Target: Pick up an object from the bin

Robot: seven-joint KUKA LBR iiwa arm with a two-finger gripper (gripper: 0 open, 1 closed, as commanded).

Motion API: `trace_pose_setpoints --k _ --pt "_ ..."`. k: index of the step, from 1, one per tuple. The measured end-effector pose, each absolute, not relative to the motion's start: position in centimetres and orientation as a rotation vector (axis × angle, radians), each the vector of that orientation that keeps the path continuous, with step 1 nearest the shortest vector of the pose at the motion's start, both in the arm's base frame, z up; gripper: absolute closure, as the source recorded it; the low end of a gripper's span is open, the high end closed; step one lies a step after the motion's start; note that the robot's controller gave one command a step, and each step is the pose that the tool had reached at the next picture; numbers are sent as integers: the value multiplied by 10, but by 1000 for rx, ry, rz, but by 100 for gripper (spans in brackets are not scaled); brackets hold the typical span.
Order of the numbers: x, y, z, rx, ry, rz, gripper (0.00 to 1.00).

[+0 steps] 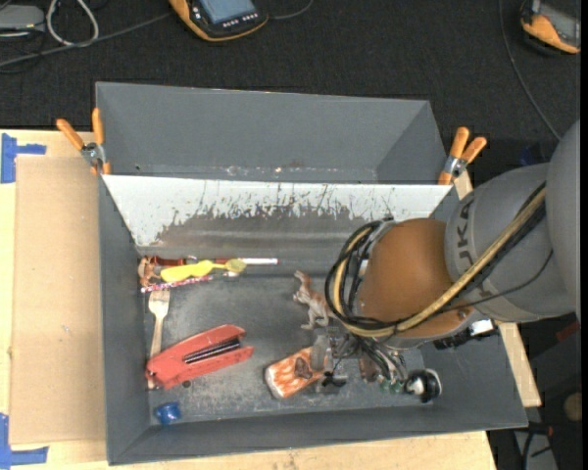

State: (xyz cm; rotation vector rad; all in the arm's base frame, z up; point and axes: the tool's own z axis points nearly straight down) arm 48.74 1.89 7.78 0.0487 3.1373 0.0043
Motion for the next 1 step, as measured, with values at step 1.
trace_pose_setpoints --k 1 --pt "487 19 78 50 3137 5 100"
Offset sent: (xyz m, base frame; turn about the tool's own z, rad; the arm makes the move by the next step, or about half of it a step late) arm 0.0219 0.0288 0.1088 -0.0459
